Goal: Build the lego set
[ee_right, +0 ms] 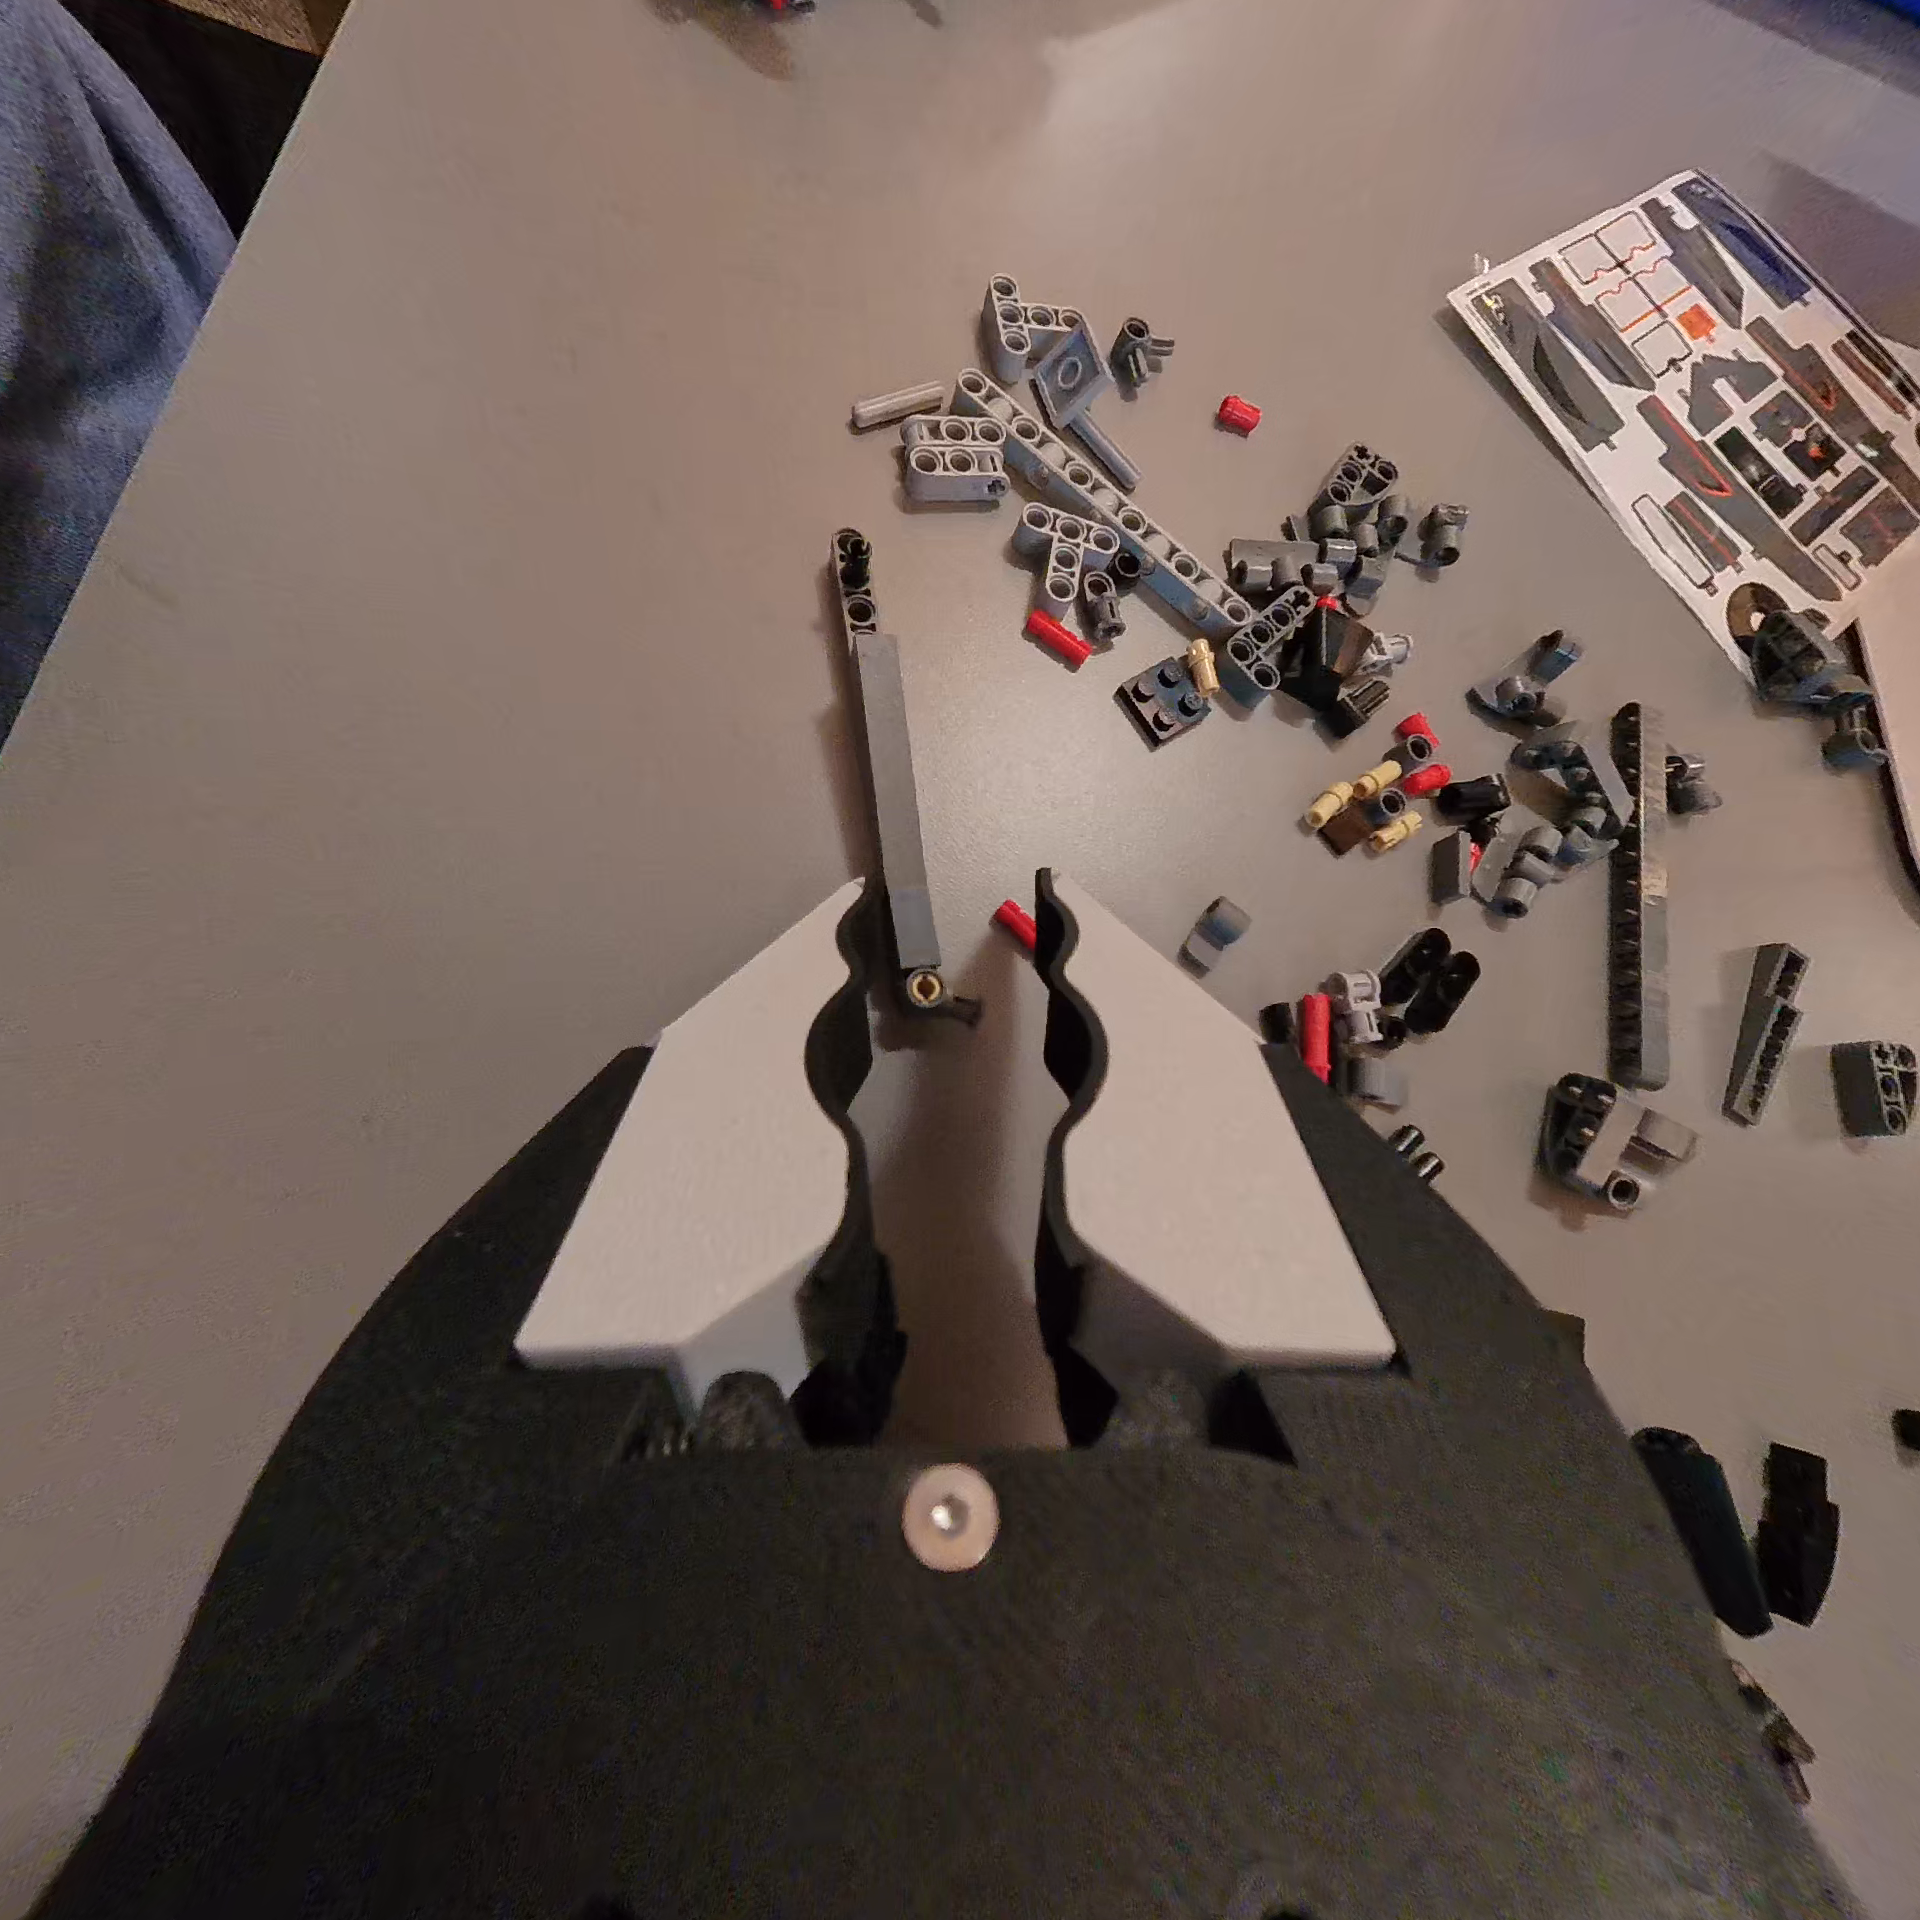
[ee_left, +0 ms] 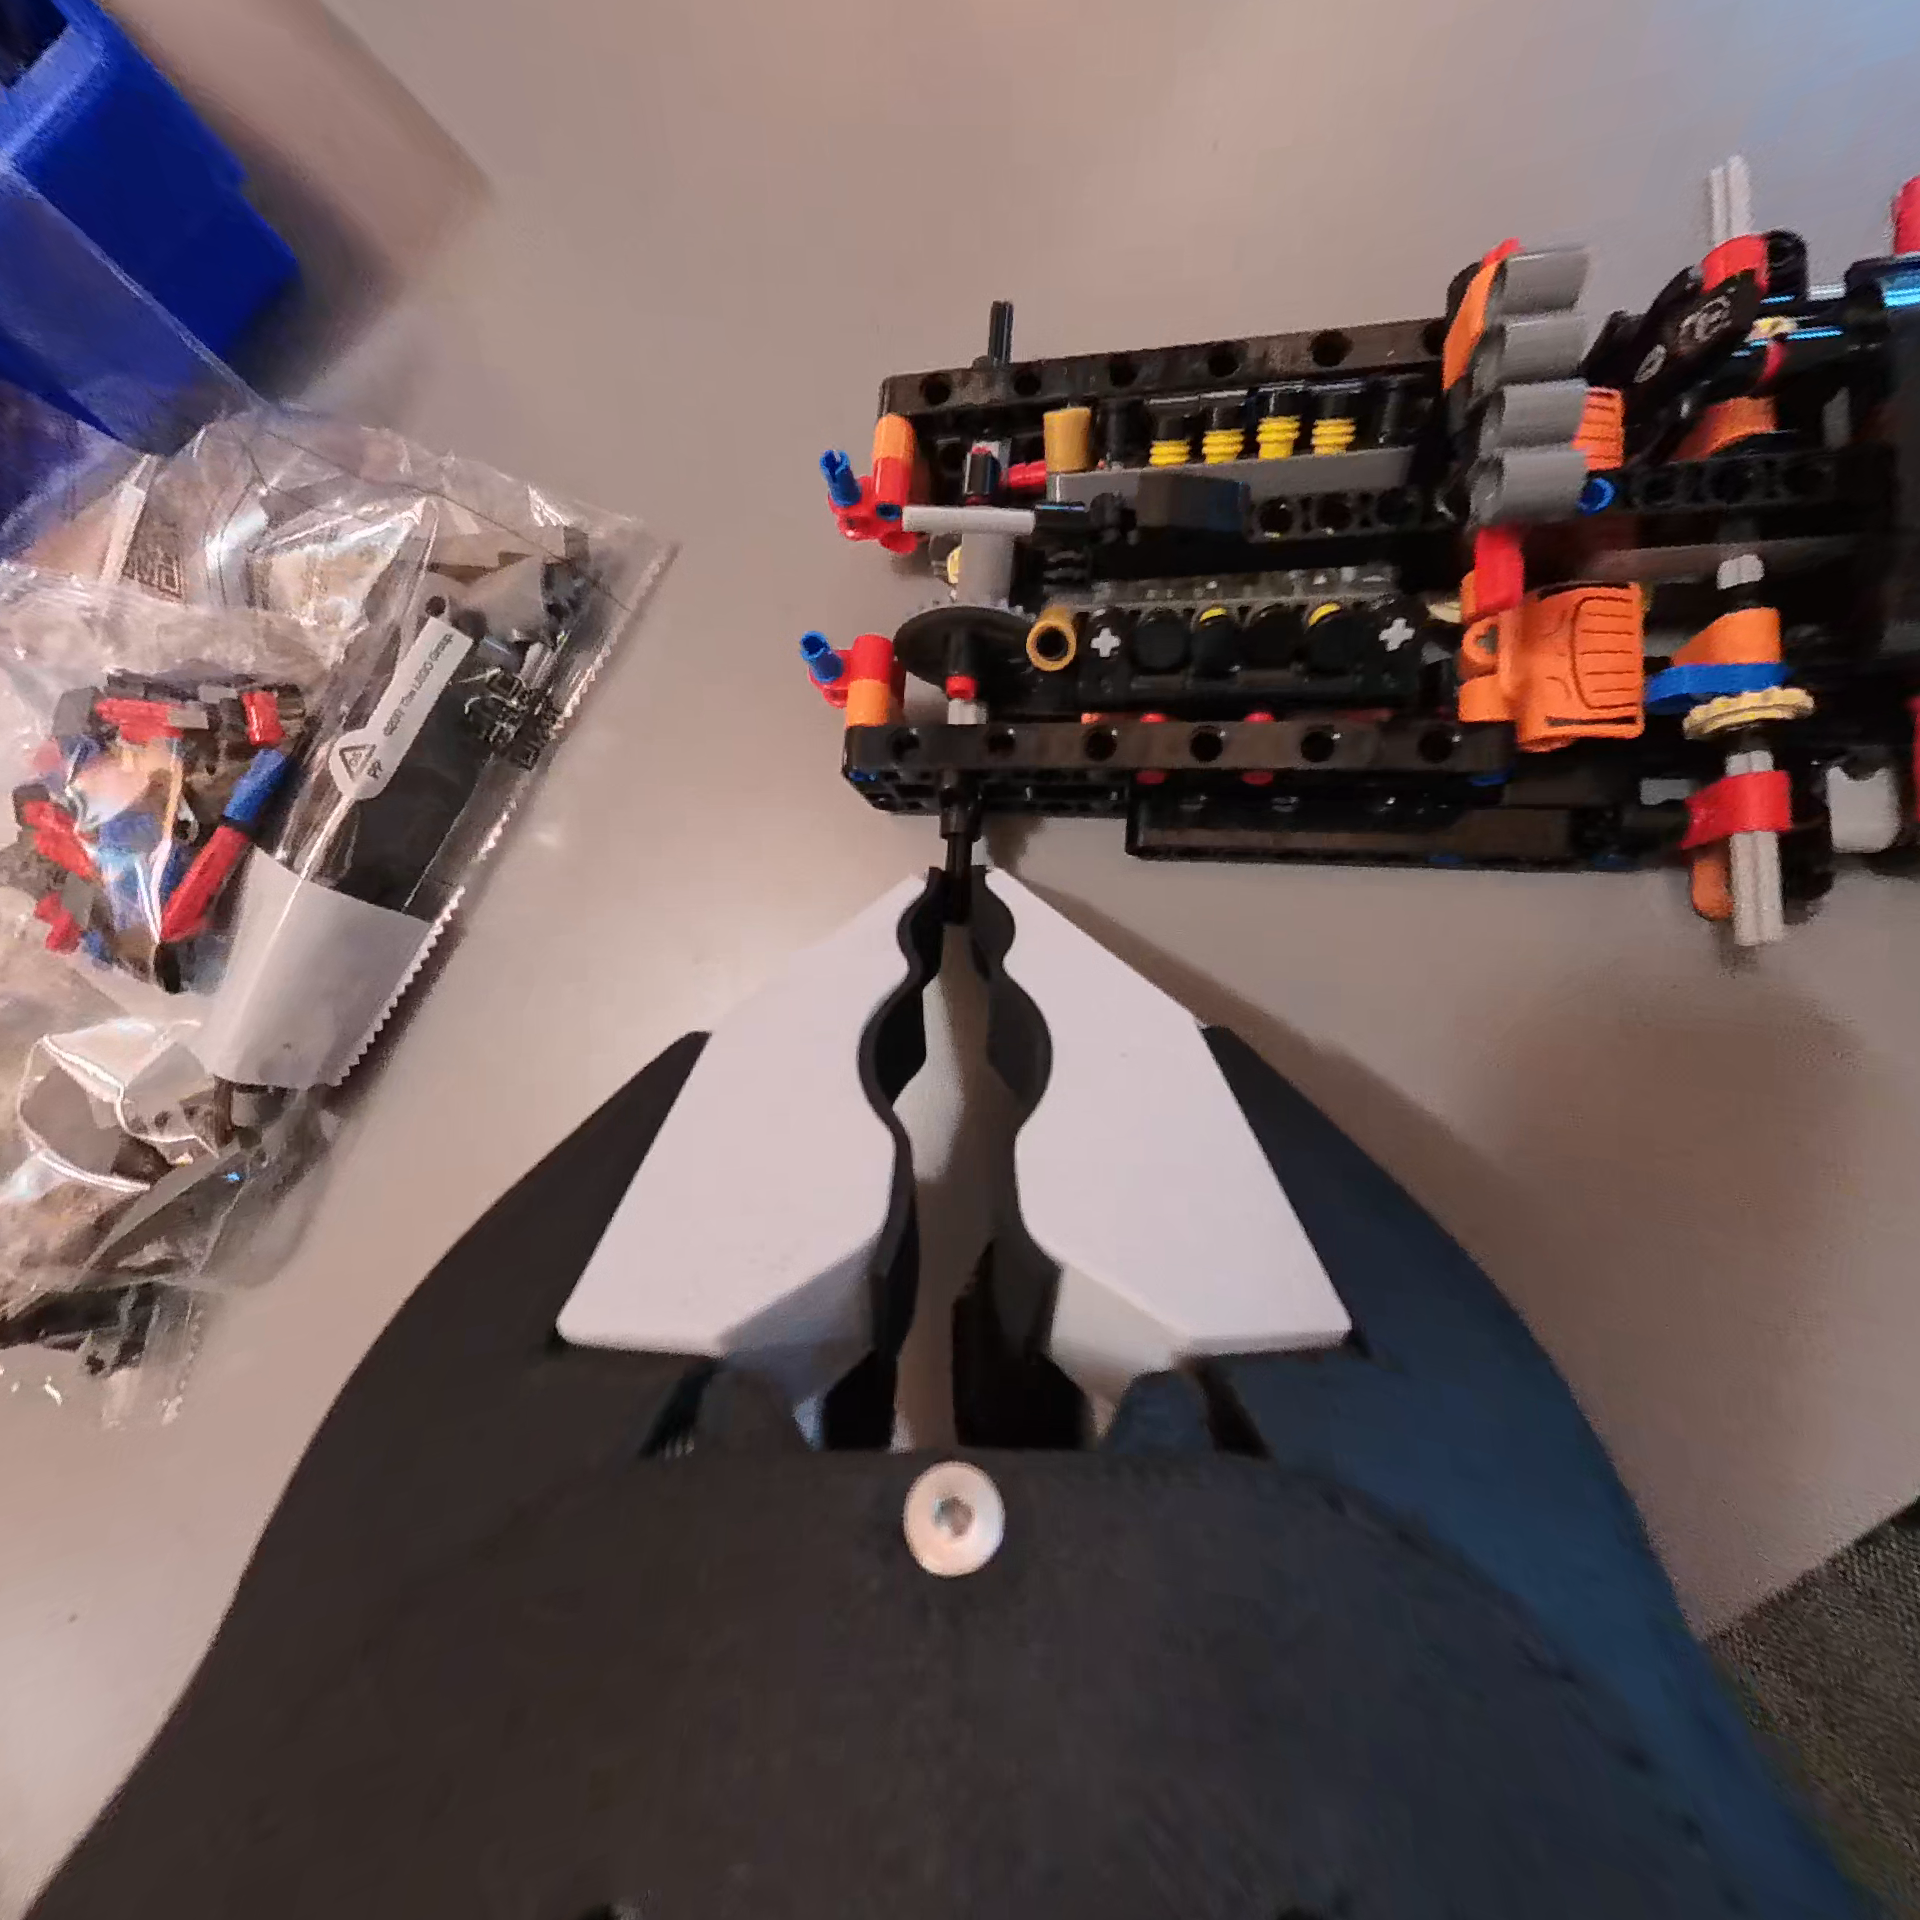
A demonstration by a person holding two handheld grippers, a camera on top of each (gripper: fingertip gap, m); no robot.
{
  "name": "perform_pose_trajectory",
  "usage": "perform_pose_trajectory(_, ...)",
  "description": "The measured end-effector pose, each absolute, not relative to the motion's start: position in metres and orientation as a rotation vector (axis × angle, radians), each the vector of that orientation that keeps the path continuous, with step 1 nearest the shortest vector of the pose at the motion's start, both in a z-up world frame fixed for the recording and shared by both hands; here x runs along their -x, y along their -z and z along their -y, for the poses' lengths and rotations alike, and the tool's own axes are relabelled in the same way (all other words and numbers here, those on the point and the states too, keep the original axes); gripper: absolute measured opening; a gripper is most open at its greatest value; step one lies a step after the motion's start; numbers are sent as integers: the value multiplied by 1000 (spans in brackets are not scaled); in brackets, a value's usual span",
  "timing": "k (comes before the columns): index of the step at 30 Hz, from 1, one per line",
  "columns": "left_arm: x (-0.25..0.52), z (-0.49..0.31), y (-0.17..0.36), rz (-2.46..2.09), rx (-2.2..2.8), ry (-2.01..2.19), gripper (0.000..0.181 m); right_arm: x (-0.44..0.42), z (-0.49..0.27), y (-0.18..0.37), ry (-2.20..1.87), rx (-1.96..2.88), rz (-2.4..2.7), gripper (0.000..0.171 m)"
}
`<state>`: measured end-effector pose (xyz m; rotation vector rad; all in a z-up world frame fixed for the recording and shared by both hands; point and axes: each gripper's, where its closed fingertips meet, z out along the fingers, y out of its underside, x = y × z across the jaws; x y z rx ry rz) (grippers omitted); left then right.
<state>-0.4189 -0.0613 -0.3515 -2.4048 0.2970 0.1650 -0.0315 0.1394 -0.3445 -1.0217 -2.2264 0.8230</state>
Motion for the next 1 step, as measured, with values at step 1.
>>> perform_pose_trajectory(1, 419, 60, 350, -301, 2402, -169, 1, 31, -139, 345, -823, 1022, 2227, 26)
